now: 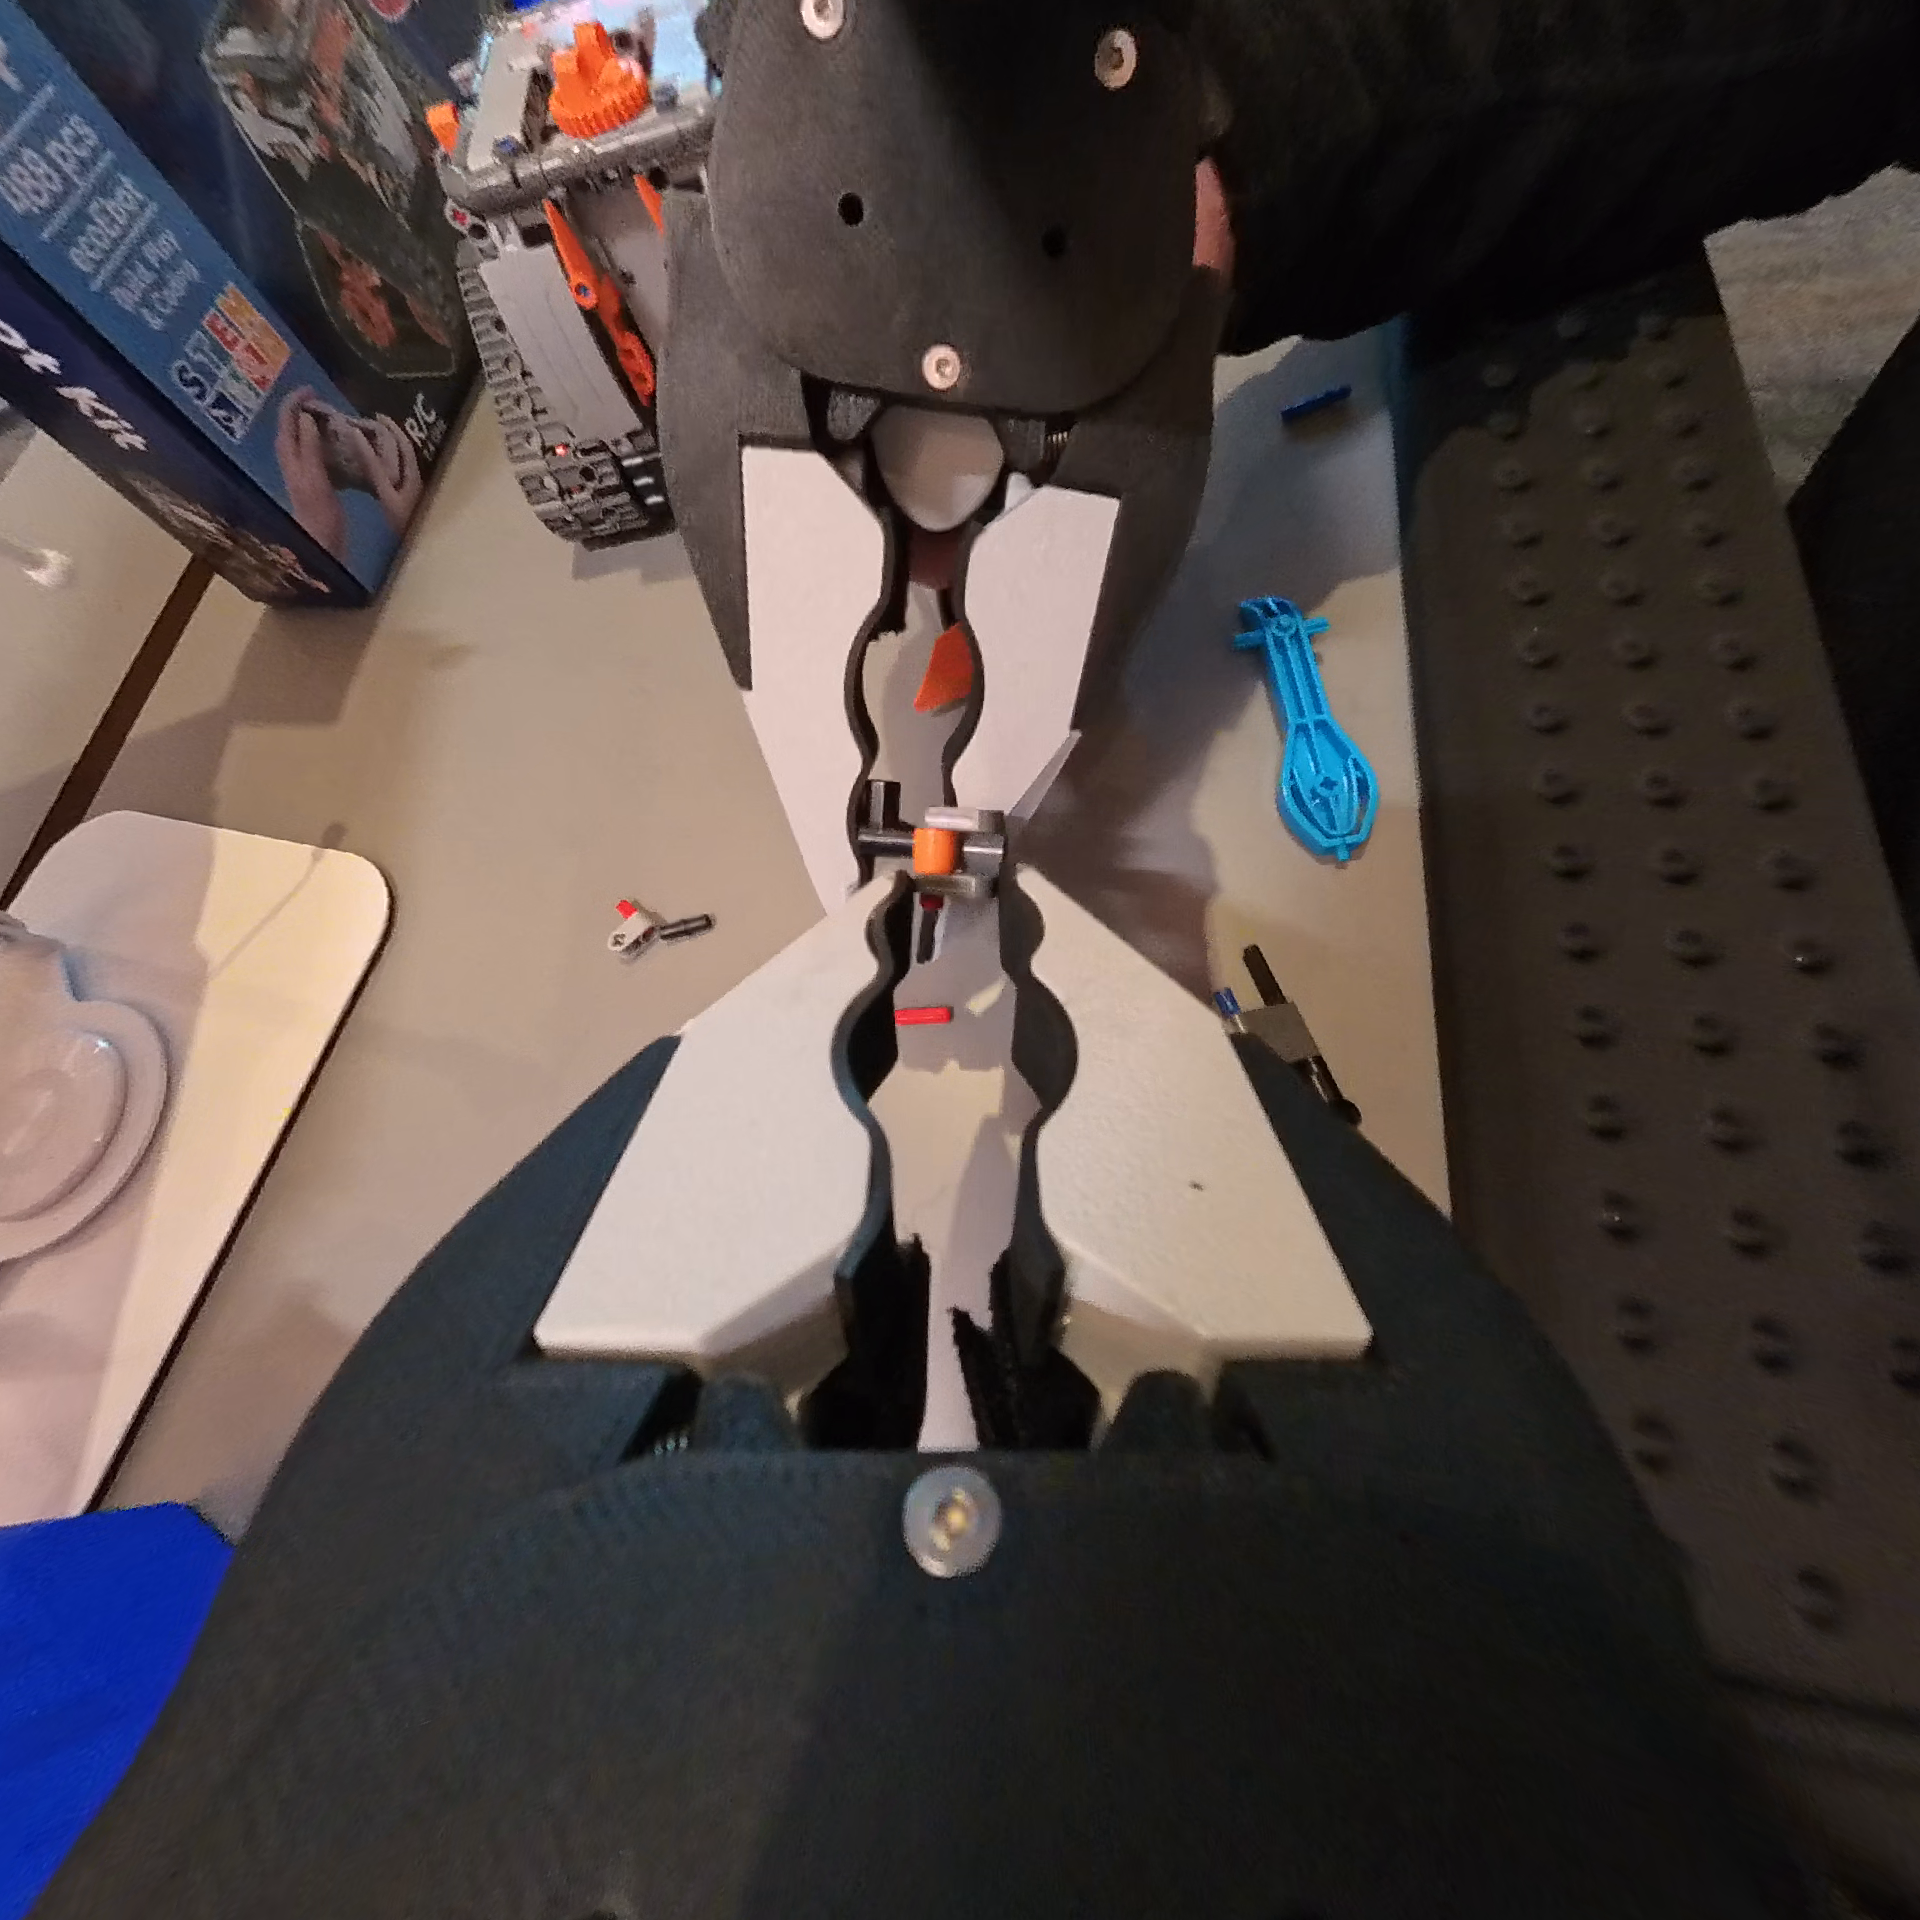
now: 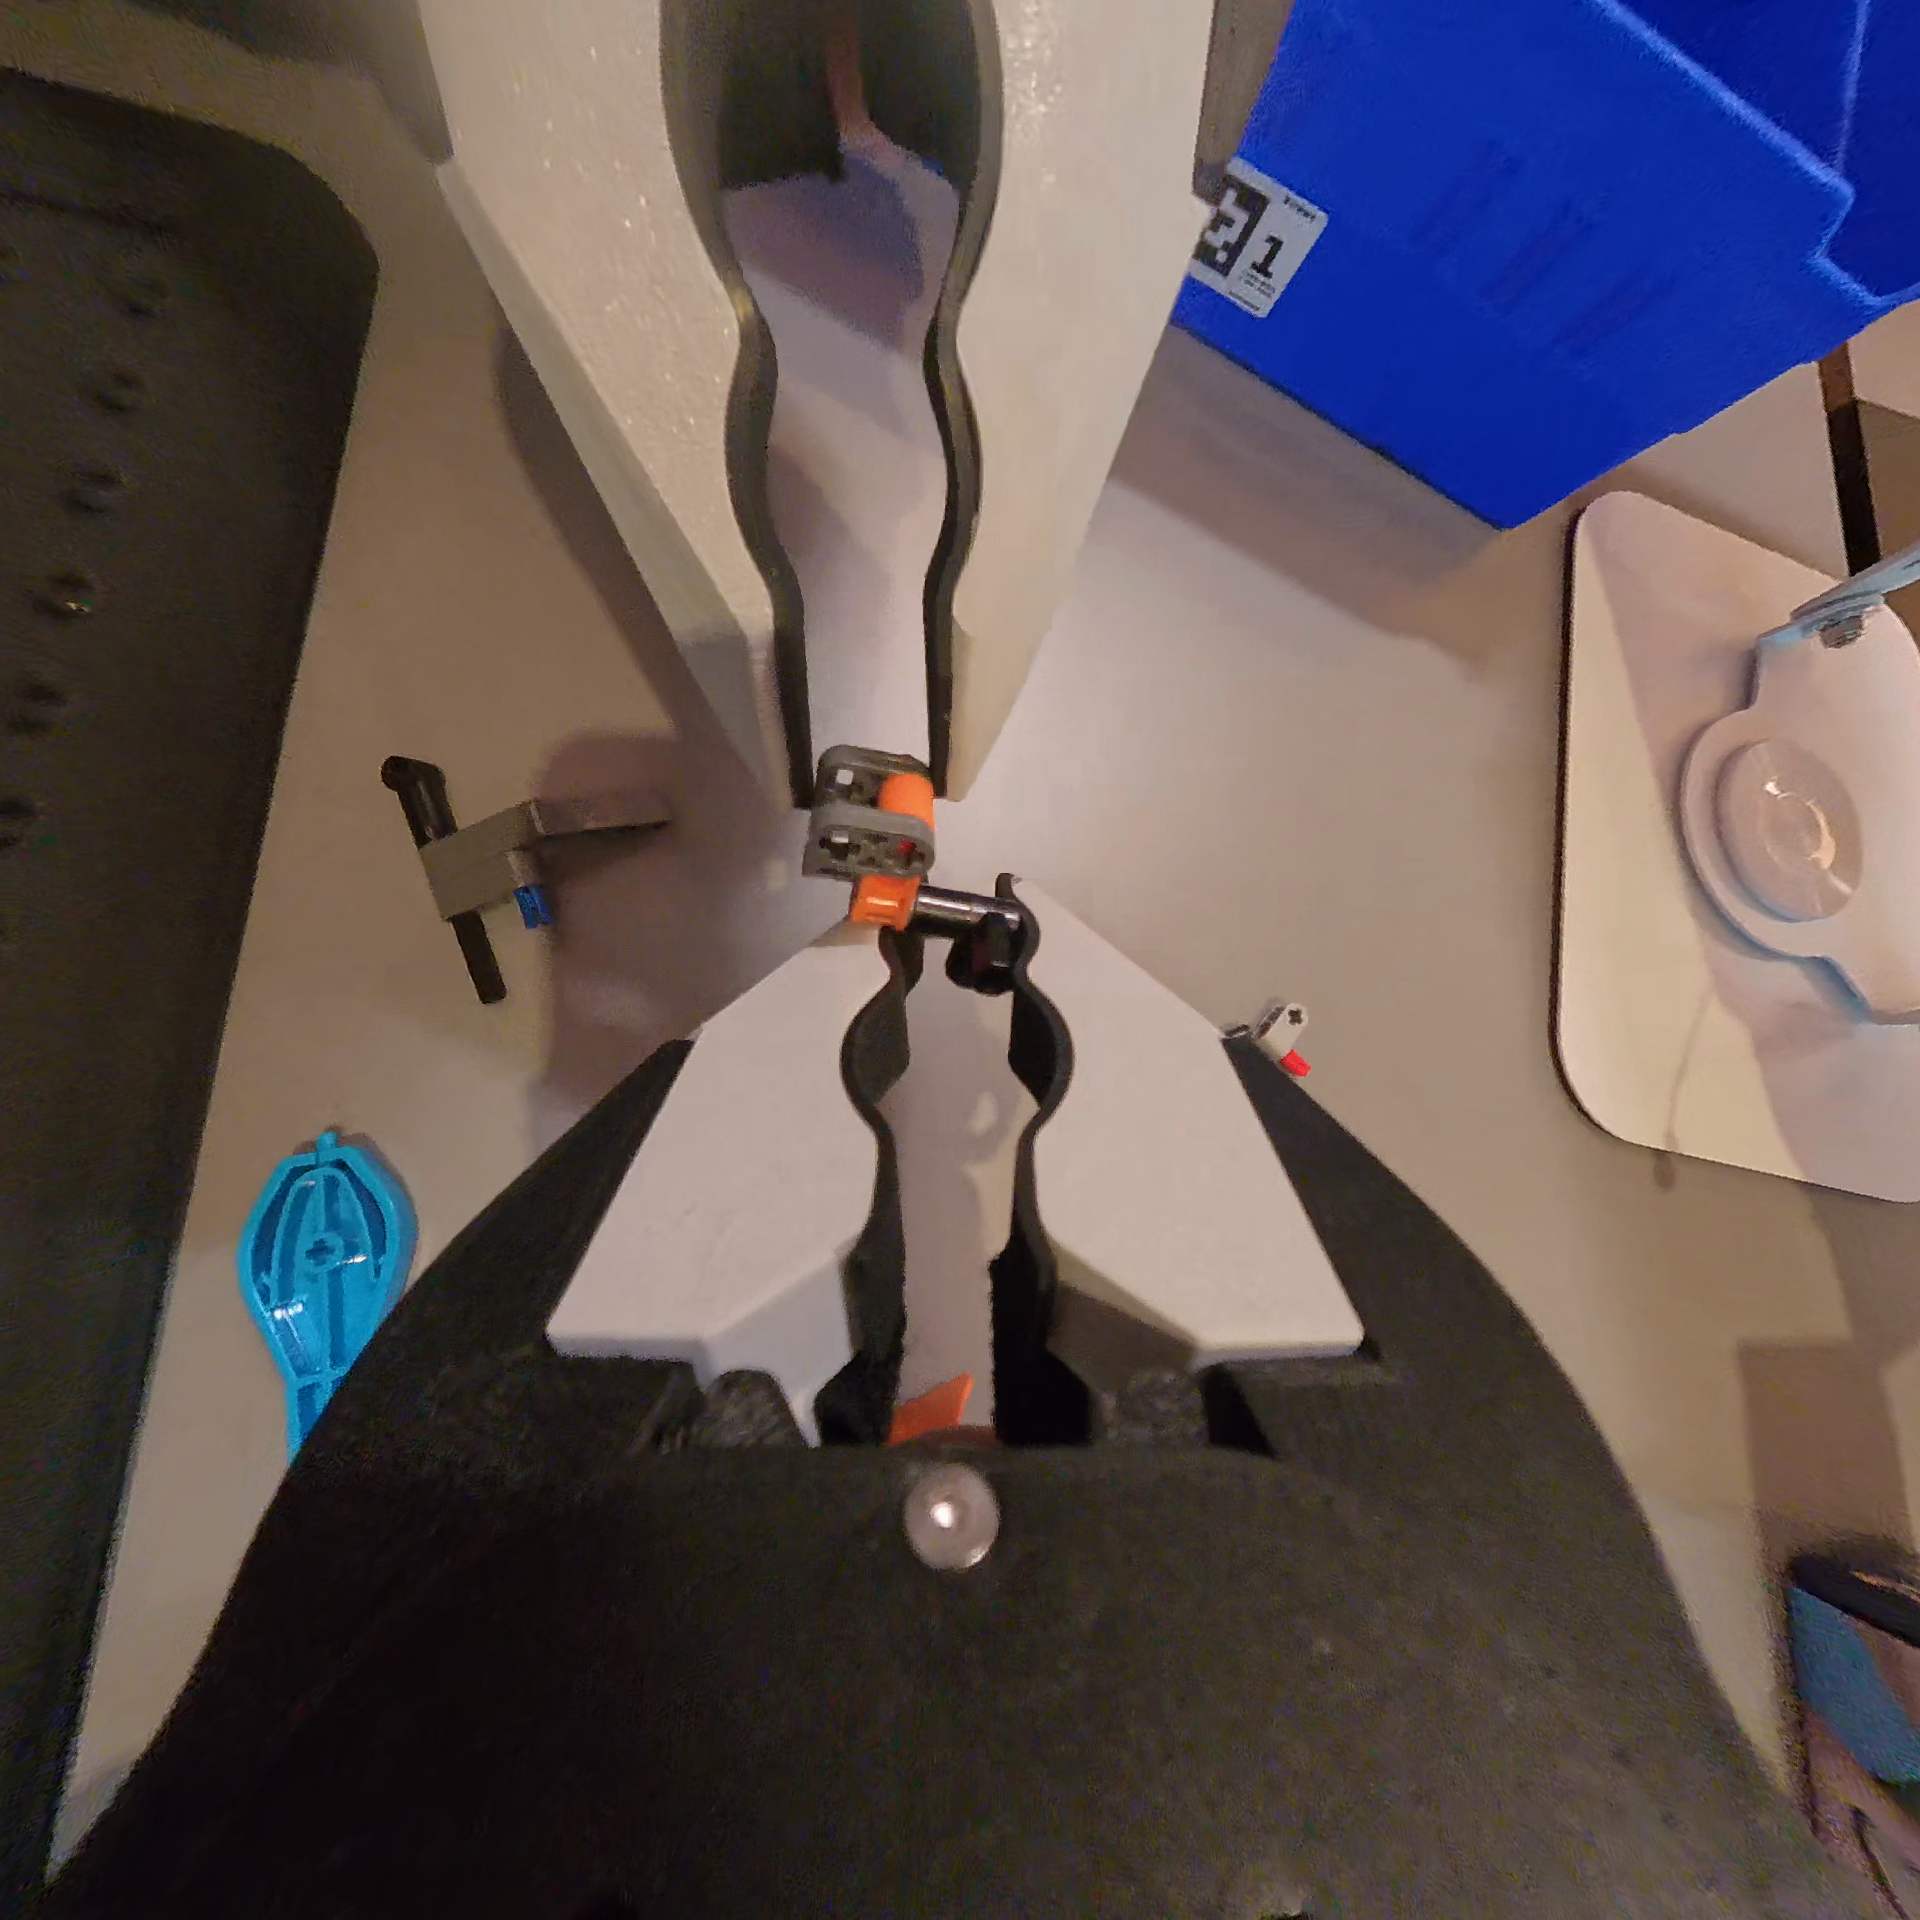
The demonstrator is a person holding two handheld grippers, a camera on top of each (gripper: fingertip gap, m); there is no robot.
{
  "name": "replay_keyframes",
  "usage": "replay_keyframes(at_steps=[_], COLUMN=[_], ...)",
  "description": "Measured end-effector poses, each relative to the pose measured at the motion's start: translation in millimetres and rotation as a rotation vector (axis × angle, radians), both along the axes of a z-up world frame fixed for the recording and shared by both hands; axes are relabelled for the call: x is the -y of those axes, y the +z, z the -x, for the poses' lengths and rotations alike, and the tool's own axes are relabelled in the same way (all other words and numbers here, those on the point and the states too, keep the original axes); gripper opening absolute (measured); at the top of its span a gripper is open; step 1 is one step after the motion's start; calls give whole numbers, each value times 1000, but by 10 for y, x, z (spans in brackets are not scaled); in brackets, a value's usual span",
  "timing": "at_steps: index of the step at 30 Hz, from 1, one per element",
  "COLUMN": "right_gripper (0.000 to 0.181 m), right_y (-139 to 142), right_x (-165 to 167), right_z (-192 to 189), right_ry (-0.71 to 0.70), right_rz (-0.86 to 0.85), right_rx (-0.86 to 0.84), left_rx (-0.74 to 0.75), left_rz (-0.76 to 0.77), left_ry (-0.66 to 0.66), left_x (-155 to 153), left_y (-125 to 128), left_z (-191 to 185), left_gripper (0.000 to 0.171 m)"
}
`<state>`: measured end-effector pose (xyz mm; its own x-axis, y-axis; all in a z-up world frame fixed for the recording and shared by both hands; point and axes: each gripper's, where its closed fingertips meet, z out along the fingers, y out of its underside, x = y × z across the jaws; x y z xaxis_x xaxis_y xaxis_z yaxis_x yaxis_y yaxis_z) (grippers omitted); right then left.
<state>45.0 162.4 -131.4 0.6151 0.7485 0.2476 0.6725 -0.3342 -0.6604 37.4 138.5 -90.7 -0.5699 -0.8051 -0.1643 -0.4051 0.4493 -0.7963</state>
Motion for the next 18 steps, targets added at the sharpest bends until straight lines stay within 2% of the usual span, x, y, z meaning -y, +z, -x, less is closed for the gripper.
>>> replay_keyframes(at_steps=[2,10,14,18], right_gripper=[4,1,0,0], right_y=[31,287,528,665], right_x=[-20,-119,-149,-165], right_z=[-28,-117,-155,-222], right_ry=[-14,-82,-113,-133], right_rz=[-17,-86,-115,-114], right_rx=[-2,-155,-341,-498], left_rx=[25,167,262,284], left_rz=[12,82,143,151], left_ry=[10,86,135,144], left_x=[-20,-151,-253,-256], left_y=[45,298,480,512], left_z=[-15,-104,-131,-149], left_gripper=[14,18,25,28])
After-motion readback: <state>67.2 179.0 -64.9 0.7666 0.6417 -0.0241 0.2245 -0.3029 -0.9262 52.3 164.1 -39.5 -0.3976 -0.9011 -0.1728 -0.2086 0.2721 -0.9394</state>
